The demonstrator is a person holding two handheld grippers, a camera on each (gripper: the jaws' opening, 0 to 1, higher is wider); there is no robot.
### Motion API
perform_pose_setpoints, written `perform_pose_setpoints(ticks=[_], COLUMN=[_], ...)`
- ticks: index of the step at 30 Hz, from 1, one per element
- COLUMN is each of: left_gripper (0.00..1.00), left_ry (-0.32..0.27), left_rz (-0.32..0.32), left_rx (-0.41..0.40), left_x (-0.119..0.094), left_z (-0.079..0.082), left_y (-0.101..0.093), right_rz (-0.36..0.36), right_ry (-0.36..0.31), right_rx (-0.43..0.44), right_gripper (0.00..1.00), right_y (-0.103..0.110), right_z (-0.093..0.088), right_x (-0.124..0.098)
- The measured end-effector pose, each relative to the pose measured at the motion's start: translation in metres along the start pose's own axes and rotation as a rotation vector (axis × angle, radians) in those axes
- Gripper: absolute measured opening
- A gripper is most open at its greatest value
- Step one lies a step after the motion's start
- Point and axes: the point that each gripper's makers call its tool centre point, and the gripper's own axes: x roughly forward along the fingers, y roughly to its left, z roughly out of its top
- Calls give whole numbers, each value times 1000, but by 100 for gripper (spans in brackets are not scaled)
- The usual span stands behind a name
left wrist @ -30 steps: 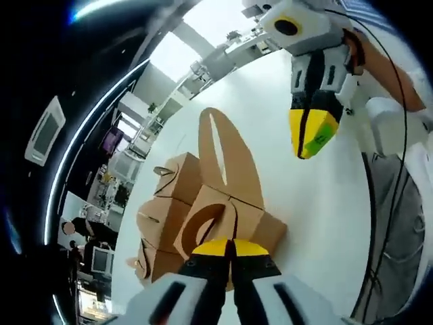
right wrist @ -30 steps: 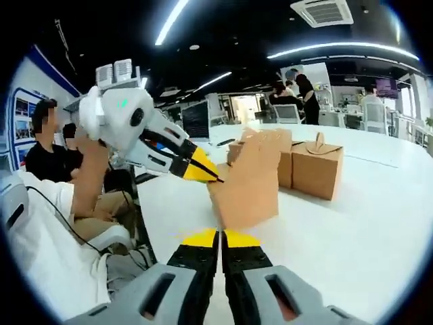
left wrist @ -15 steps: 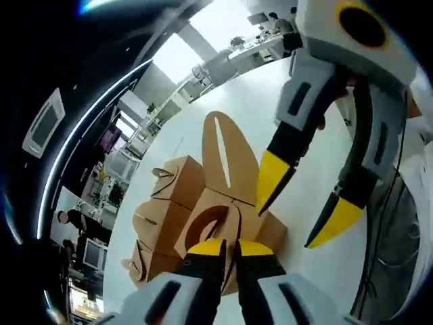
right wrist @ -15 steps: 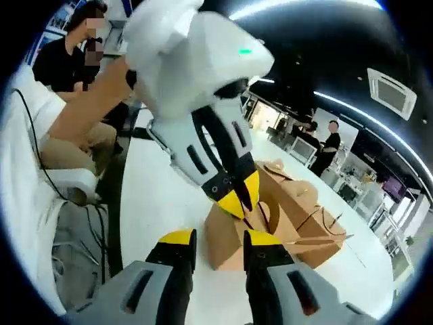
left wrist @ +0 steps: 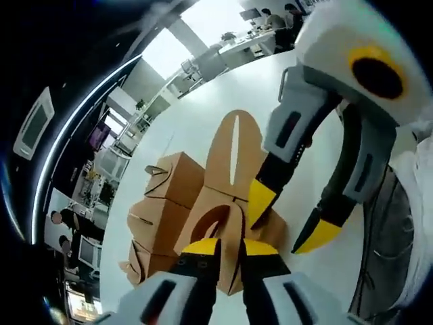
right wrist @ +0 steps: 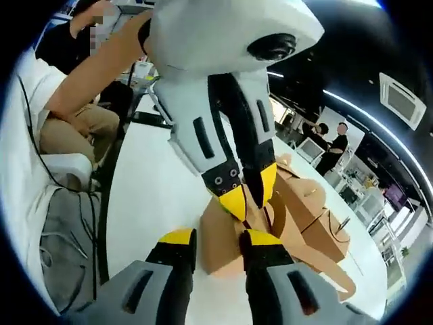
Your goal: Pick up one paper box from the group, open the paper box, and remove the item inside
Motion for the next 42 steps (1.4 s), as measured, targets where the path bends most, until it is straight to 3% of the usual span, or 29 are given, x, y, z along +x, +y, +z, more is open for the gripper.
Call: perform_pose_setpoints(ticks=[2, 5, 11, 13, 15, 21, 23, 24, 30, 36, 39, 42], left_gripper=[14, 10, 13, 13, 12, 11, 4, 4, 4, 3, 3, 3], left_ry=[9, 36, 46, 34, -3, -114, -112, -105, -70, -117, -117, -111], left_rz=[13, 42, 174, 189, 202, 231, 223, 286, 308, 258, 205, 194], left_rx=[18, 66, 187, 162, 119, 3, 69, 129, 183, 45, -56, -101], left_x=[1, 4, 3, 3, 8, 2, 7, 5, 8, 11, 6, -2], left_z=[1, 1, 6, 6, 5, 5, 4, 6, 10, 11, 9, 11], left_y=[0, -3, 4, 4, 20, 18, 9, 13, 9, 11, -1, -8], right_rz=[2, 20, 15, 16, 14, 12, 13, 16, 15, 35, 96, 148], right_ry=[0, -32, -66, -65, -65, -81, -84, -85, -78, -85, -83, -77], right_rx=[1, 77, 127, 131, 132, 151, 149, 149, 138, 146, 128, 118], right_gripper=[28, 28, 26, 26, 26, 26, 26, 26, 26, 25, 25, 25], right_y=[-1, -2, -4, -4, -4, -4, -4, -3, -2, -4, 3, 5], right_z=[0, 2, 3, 3, 3, 3, 4, 5, 4, 2, 2, 1], right_x=[1, 1, -1, -1, -2, -4, -3, -3, -4, -6, -10, -15])
